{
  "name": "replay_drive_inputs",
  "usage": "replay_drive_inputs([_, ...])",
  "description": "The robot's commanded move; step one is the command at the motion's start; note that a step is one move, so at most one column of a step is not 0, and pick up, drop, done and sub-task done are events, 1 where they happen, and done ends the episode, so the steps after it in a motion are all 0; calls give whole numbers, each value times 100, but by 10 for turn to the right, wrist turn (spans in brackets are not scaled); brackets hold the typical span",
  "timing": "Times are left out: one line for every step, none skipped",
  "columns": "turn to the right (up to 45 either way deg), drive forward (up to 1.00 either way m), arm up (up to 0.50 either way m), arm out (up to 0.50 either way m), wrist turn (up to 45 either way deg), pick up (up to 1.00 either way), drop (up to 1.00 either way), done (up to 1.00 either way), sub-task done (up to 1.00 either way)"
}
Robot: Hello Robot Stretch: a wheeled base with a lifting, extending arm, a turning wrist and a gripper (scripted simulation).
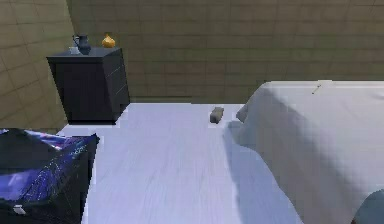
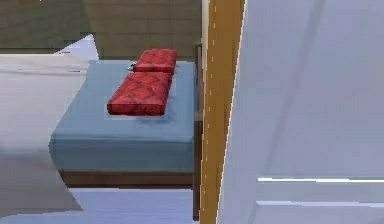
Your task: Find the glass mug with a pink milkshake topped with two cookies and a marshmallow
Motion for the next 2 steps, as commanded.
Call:
replay_drive_inputs([-120,0,0,0,0,0,0,0,0])
replay_drive_inputs([0,100,0,0,0,0,0,0,0])
